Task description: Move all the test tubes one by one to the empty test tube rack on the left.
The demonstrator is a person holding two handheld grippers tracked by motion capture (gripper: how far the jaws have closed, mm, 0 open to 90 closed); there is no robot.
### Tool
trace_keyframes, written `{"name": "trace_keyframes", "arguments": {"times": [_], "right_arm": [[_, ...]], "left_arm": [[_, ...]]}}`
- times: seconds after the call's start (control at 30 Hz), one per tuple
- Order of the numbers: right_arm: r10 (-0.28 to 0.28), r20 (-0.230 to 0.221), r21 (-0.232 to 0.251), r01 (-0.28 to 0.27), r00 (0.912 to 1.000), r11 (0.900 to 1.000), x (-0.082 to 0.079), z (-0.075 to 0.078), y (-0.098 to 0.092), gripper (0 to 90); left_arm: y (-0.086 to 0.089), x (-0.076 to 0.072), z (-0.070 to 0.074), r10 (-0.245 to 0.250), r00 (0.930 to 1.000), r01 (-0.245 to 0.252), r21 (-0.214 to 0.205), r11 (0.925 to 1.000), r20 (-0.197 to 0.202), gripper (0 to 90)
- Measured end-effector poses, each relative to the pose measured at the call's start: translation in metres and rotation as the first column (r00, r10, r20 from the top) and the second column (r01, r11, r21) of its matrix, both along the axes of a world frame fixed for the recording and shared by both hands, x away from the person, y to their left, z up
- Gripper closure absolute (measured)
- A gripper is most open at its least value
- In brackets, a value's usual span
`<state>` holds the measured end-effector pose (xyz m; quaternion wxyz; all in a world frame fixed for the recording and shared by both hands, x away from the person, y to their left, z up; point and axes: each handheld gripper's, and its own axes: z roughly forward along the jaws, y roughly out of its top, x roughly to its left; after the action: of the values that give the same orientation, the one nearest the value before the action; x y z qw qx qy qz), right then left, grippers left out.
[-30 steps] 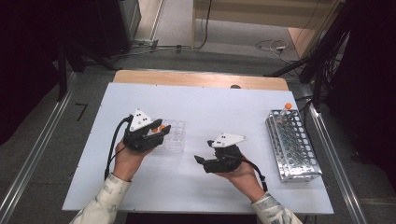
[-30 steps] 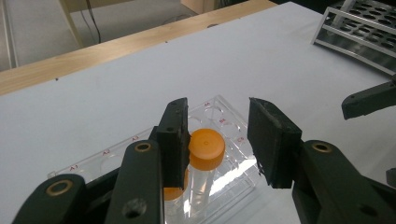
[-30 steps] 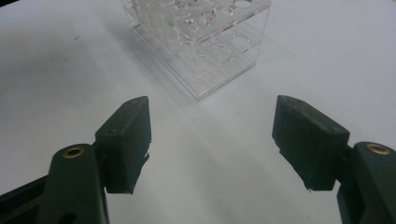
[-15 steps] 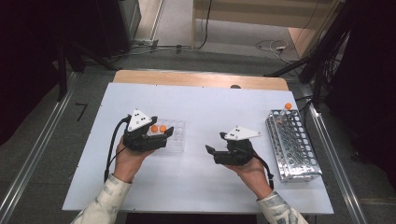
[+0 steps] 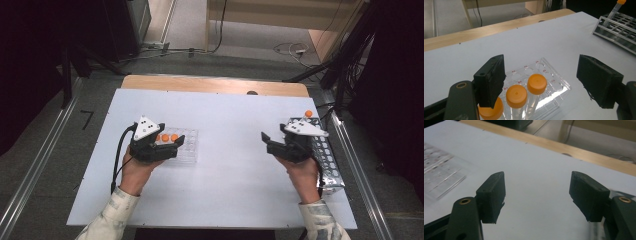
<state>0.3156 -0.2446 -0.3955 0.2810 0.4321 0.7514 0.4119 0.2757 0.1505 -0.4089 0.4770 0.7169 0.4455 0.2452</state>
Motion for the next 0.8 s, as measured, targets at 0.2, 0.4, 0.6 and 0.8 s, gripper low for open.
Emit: {"name": "trace_keyframes", "arguments": {"times": [0.2, 0.4, 0.6, 0.8], "right_arm": [[-0.137, 0.044, 0.028, 0.136, 0.9896, 0.9903, 0.012, 0.011, -0.042, 28.7], [-0.254, 0.012, 0.068, 0.253, 0.9671, 0.9651, 0.034, 0.002, -0.075, 30.2], [-0.308, -0.029, 0.061, 0.31, 0.9508, 0.9489, 0.061, -0.013, -0.09, 36.6], [-0.322, -0.103, 0.012, 0.325, 0.941, 0.9455, 0.087, -0.024, -0.091, 39.7]], "left_arm": [[-0.001, 0.0, 0.001, 0.0, 1.0, 0.0, -0.007, 1.0, 0.003, 23.5], [-0.002, 0.0, 0.001, 0.001, 1.0, -0.001, -0.009, 1.0, 0.005, 24.0], [-0.001, 0.0, 0.002, 0.0, 0.9999, 0.0, -0.014, 0.9999, 0.01, 24.4], [-0.001, 0.0, 0.002, 0.0, 1.0, 0.0, -0.011, 0.9999, 0.01, 24.4]]}}
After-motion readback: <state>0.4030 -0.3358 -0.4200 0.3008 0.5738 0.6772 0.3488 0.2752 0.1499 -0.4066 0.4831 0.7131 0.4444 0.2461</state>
